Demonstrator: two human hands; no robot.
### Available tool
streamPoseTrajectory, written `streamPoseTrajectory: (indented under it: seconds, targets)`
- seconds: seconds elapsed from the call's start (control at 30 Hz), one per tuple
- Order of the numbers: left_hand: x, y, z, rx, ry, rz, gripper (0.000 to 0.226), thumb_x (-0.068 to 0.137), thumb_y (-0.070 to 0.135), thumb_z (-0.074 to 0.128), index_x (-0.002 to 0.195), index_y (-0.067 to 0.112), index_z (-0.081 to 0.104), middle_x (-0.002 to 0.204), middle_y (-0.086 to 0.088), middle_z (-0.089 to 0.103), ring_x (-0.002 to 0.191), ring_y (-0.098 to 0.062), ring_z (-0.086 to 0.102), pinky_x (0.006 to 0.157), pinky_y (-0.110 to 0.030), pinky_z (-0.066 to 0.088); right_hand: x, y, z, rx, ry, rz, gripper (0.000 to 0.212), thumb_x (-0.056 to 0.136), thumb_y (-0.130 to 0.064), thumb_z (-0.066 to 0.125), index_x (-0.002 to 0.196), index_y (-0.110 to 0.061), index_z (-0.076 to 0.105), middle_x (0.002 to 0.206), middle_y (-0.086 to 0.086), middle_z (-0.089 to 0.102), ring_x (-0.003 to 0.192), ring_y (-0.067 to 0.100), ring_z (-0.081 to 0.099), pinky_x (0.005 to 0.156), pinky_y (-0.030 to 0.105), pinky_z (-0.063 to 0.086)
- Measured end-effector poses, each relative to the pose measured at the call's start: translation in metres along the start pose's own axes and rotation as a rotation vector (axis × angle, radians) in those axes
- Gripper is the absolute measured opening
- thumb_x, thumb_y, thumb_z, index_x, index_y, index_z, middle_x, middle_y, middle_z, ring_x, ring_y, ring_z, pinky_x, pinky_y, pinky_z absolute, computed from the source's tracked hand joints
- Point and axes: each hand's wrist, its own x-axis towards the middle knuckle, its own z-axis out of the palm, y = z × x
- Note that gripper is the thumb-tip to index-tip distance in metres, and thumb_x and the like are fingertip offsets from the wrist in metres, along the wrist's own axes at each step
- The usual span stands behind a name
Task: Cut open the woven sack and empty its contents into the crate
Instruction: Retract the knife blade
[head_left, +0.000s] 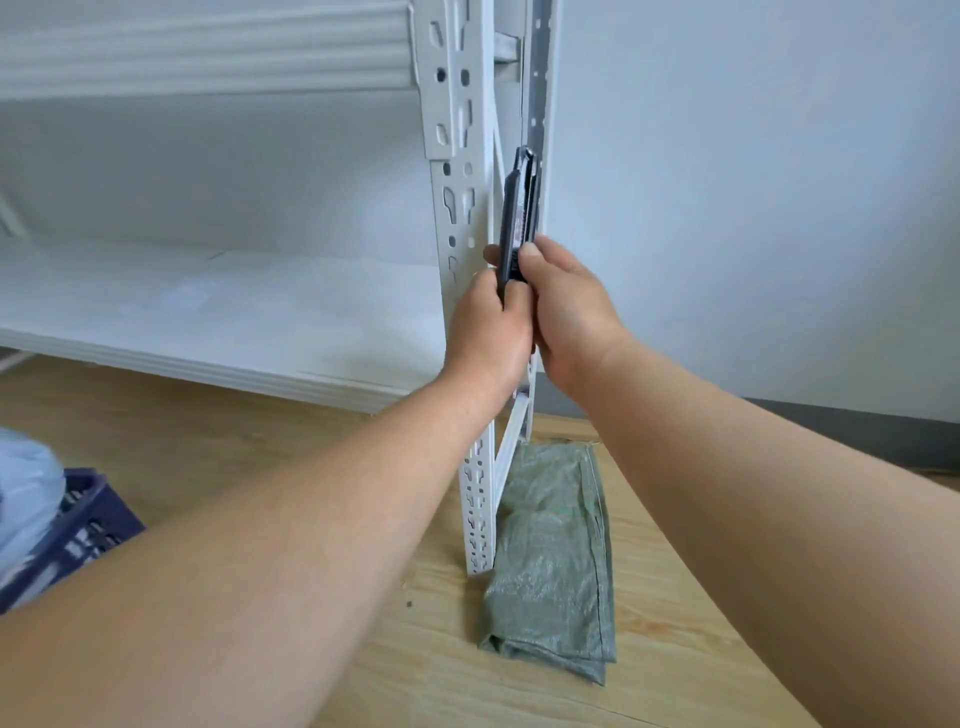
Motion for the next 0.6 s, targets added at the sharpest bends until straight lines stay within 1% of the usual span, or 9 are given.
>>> streamPoseTrajectory:
  seconds: [0.07, 0.1, 0.17, 0.2, 0.33, 0.4, 0.47, 0.53, 0.6]
  targets:
    - [0.008, 0.010, -0.006, -0.033, 0.009, 0.028, 0.018, 0.090, 0.026, 0.041, 0.073, 0.024, 0.046, 0.064, 0.001, 0.052, 0.058, -0.022, 0.049, 0.058, -0.035, 0.042, 0.002, -0.014, 0.005, -0.040, -0.023, -0.035, 0.026, 0.101, -0.023, 0.042, 0.106, -0.022, 0.067, 0.102, 0.001, 0.071, 0.089, 0.017, 0.065, 0.063, 0.027, 0.052]
    - [0.012, 0.014, -0.010, -0.051, 0.026, 0.050, 0.016, 0.090, 0.028, 0.042, 0.075, 0.025, 0.047, 0.064, 0.002, 0.053, 0.058, -0.021, 0.049, 0.058, -0.035, 0.042, 0.003, -0.021, 0.008, -0.052, -0.036, -0.053, 0.025, 0.101, -0.023, 0.042, 0.107, -0.023, 0.066, 0.101, 0.001, 0.070, 0.089, 0.017, 0.065, 0.062, 0.026, 0.050]
    - [0.019, 0.022, -0.019, -0.087, 0.091, 0.116, 0.009, 0.092, 0.032, 0.045, 0.096, 0.026, 0.050, 0.075, 0.002, 0.062, 0.066, -0.020, 0.058, 0.060, -0.034, 0.048, 0.005, -0.034, 0.018, -0.056, -0.072, -0.096, 0.024, 0.101, -0.024, 0.042, 0.106, -0.021, 0.065, 0.097, 0.003, 0.070, 0.085, 0.017, 0.065, 0.066, 0.029, 0.050]
    - [0.022, 0.026, -0.023, -0.093, 0.144, 0.165, 0.015, 0.093, 0.032, 0.046, 0.107, 0.026, 0.047, 0.079, 0.003, 0.066, 0.069, -0.016, 0.061, 0.062, -0.031, 0.050, 0.006, -0.040, 0.024, -0.057, -0.088, -0.119, 0.025, 0.101, -0.024, 0.042, 0.110, -0.019, 0.064, 0.095, 0.003, 0.069, 0.084, 0.017, 0.064, 0.067, 0.030, 0.049]
    - [0.038, 0.051, -0.046, -0.106, 0.378, 0.315, 0.017, 0.095, 0.026, 0.047, 0.108, 0.033, 0.038, 0.078, 0.010, 0.064, 0.065, 0.003, 0.059, 0.053, -0.009, 0.039, 0.006, -0.065, 0.054, -0.143, -0.139, -0.250, 0.035, 0.100, -0.026, 0.047, 0.134, -0.024, 0.054, 0.118, -0.007, 0.066, 0.107, 0.004, 0.063, 0.093, 0.023, 0.048]
    - [0.050, 0.065, -0.059, -0.147, 0.438, 0.316, 0.028, 0.092, 0.024, 0.049, 0.116, 0.031, 0.038, 0.093, 0.006, 0.064, 0.075, 0.000, 0.060, 0.060, -0.013, 0.041, 0.007, -0.075, 0.067, -0.209, -0.160, -0.297, 0.040, 0.099, -0.030, 0.049, 0.138, -0.027, 0.050, 0.126, -0.011, 0.062, 0.111, 0.000, 0.059, 0.096, 0.020, 0.045]
    - [0.062, 0.077, -0.072, -0.110, 0.455, 0.328, 0.048, 0.084, 0.020, 0.052, 0.127, 0.030, 0.032, 0.110, 0.002, 0.054, 0.084, -0.009, 0.059, 0.067, -0.018, 0.043, 0.010, -0.084, 0.075, -0.224, -0.181, -0.283, 0.043, 0.098, -0.034, 0.048, 0.141, -0.030, 0.047, 0.132, -0.010, 0.059, 0.118, 0.003, 0.056, 0.103, 0.025, 0.042]
    - [0.075, 0.090, -0.087, 0.015, 0.452, 0.325, 0.059, 0.080, 0.015, 0.053, 0.131, 0.032, 0.028, 0.114, 0.003, 0.042, 0.083, -0.010, 0.057, 0.067, -0.018, 0.043, 0.015, -0.092, 0.082, -0.250, -0.185, -0.272, 0.045, 0.097, -0.038, 0.049, 0.141, -0.032, 0.046, 0.133, -0.010, 0.058, 0.122, 0.008, 0.055, 0.108, 0.034, 0.041]
    - [0.092, 0.104, -0.102, 0.102, 0.426, 0.298, 0.060, 0.081, 0.010, 0.054, 0.132, 0.030, 0.030, 0.116, 0.000, 0.041, 0.085, -0.013, 0.056, 0.074, -0.026, 0.048, 0.021, -0.100, 0.087, -0.284, -0.170, -0.289, 0.045, 0.097, -0.040, 0.049, 0.141, -0.032, 0.046, 0.131, -0.012, 0.059, 0.124, 0.011, 0.054, 0.108, 0.039, 0.040]
